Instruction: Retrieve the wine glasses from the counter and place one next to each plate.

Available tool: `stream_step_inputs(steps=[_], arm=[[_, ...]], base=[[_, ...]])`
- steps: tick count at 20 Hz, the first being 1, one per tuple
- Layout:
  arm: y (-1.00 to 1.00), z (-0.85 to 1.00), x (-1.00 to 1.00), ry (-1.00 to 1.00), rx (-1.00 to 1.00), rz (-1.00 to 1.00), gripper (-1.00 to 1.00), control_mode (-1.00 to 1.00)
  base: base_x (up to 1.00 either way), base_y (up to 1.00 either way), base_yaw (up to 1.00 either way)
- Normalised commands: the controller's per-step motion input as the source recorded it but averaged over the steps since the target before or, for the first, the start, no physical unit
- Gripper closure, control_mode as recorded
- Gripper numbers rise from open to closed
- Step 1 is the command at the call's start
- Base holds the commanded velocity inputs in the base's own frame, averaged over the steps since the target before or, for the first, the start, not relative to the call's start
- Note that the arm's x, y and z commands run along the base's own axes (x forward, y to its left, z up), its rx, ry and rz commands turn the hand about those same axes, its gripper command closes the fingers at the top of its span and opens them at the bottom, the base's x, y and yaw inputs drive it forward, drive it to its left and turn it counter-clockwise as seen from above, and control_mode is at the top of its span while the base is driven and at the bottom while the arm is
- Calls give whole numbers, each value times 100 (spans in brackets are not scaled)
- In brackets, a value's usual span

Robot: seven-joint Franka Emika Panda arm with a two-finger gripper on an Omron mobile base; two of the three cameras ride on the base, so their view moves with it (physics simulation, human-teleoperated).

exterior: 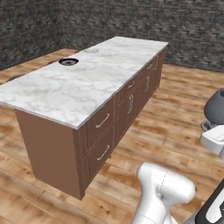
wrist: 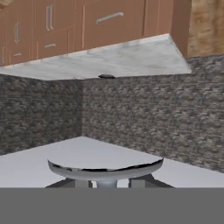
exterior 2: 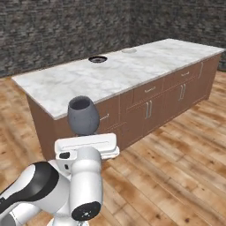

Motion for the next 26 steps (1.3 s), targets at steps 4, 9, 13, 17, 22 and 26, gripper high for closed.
stream_step_inputs(steps=[4, 9, 13, 17, 22, 26], arm=[[0, 0, 0, 0, 0, 0, 100, 100], [0, 0, 0, 0, 0, 0, 100, 100], [0, 0, 0, 0, 0, 0, 100, 100], [0, 0, 0, 0, 0, 0, 100, 100], [0, 0, 0, 0, 0, 0, 100, 100], [0, 0, 0, 0, 0, 0, 100, 100]], base=[[-41, 100, -12], [-1, 100, -7], [52, 100, -15], [74, 100, -17], [78, 100, -18], [49, 100, -18]])
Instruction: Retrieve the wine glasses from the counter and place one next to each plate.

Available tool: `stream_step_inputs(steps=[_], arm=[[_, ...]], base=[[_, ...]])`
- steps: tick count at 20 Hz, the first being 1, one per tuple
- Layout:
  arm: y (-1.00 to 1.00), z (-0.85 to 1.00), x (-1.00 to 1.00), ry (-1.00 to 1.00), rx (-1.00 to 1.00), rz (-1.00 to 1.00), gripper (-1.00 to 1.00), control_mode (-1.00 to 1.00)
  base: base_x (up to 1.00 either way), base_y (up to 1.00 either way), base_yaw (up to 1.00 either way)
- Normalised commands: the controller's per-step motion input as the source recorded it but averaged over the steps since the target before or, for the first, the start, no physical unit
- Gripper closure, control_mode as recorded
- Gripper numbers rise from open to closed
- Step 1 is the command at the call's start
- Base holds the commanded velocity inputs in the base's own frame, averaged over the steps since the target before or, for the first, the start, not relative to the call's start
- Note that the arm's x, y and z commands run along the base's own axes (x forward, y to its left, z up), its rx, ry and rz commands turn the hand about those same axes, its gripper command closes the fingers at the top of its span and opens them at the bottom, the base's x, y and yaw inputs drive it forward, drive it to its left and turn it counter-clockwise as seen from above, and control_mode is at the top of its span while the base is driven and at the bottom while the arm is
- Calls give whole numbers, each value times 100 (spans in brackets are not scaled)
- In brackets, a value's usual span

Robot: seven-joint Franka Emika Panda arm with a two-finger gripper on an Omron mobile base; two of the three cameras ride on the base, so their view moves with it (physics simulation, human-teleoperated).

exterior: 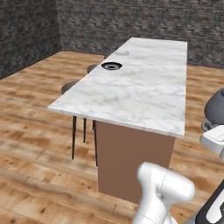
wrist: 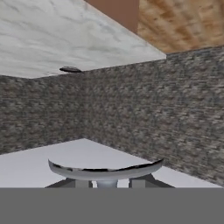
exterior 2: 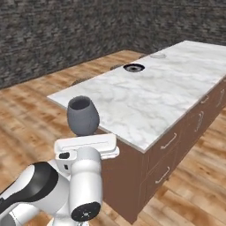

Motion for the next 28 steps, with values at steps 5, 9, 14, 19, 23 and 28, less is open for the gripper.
stream_step_inputs(steps=[5, 9, 14, 19, 23, 28], arm=[[0, 0, 0, 0, 0, 0, 100, 100], [0, 0, 0, 0, 0, 0, 100, 100], [0, 0, 0, 0, 0, 0, 100, 100], [0, 0, 0, 0, 0, 0, 100, 100], [0, 0, 0, 0, 0, 0, 100, 100], [0, 0, 0, 0, 0, 0, 100, 100]], base=[[31, 100, -17], [40, 100, -18], [27, 100, -17], [20, 100, -17], [6, 100, -17], [0, 100, -17]])
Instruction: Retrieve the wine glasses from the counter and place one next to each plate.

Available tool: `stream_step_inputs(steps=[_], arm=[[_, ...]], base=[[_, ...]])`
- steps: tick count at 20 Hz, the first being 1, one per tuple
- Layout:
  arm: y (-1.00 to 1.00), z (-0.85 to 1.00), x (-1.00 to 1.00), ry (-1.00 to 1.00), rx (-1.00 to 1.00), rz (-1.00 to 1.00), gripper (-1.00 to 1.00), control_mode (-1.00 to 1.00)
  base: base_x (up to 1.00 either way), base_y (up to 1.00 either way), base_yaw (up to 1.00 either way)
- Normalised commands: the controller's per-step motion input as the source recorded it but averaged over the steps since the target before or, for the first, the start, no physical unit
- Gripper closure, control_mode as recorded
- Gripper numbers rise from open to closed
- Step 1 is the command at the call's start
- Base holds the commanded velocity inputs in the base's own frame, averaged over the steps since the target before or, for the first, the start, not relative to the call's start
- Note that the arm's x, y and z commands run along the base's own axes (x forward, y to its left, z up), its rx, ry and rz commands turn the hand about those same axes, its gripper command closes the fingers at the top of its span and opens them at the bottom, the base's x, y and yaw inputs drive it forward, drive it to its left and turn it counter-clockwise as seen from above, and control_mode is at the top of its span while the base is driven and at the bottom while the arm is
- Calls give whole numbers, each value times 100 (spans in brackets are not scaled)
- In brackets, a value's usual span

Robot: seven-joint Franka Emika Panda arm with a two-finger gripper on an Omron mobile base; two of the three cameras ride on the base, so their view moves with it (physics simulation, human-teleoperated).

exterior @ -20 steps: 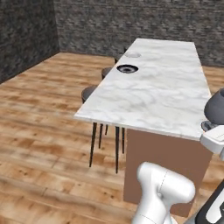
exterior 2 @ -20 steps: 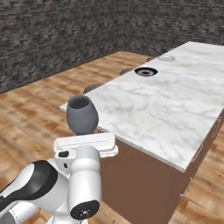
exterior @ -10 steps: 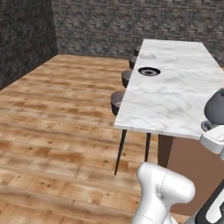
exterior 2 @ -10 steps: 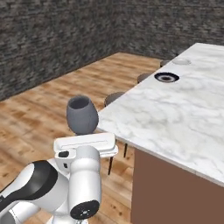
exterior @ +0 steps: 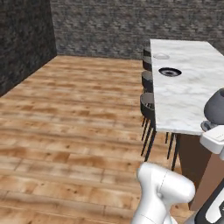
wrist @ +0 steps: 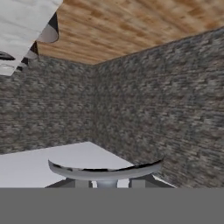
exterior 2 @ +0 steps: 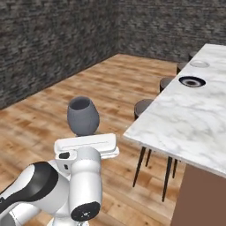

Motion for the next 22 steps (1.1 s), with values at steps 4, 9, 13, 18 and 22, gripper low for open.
stream_step_inputs(steps=[4, 9, 13, 18, 22], arm=[[0, 0, 0, 0, 0, 0, 100, 100], [0, 0, 0, 0, 0, 0, 100, 100], [0, 0, 0, 0, 0, 0, 100, 100], [0, 0, 0, 0, 0, 0, 100, 100], [0, 0, 0, 0, 0, 0, 100, 100]], base=[[2, 100, -18], [18, 100, -19], [66, 100, -19], [97, 100, -30], [100, 100, -41]])
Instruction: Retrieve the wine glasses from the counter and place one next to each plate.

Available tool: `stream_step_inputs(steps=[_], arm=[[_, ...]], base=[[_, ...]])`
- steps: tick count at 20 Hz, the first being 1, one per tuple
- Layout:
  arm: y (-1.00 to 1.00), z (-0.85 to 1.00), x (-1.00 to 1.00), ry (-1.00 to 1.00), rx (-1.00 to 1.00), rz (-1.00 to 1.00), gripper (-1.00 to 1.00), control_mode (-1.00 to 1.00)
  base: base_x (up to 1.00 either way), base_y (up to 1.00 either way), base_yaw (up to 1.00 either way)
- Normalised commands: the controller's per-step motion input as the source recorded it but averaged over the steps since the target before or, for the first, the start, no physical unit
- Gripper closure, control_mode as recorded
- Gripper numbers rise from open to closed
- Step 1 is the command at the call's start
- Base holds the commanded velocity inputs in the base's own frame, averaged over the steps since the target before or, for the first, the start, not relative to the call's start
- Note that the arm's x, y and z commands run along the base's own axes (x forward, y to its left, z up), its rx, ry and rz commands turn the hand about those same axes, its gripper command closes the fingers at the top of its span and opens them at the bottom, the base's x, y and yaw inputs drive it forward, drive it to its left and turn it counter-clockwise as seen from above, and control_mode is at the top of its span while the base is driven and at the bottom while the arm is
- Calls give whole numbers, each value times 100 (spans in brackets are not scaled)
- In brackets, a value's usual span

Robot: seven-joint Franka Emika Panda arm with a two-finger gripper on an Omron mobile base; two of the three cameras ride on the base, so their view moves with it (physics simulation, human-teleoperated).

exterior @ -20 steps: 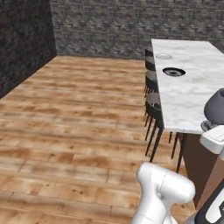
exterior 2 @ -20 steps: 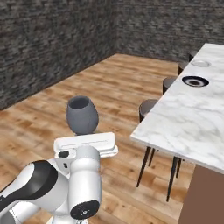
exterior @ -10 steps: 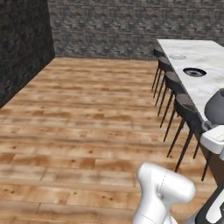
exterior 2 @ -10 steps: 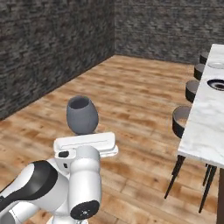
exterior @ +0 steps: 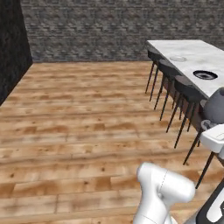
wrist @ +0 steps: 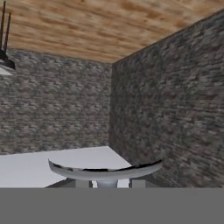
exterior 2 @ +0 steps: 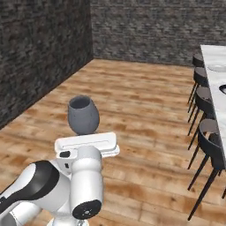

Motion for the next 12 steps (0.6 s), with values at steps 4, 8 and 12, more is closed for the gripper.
stream_step_inputs(steps=[4, 8, 12], arm=[[0, 0, 0, 0, 0, 0, 100, 100], [0, 0, 0, 0, 0, 0, 100, 100], [0, 0, 0, 0, 0, 0, 100, 100]], base=[[100, 100, -40], [100, 100, -41], [100, 100, -44]])
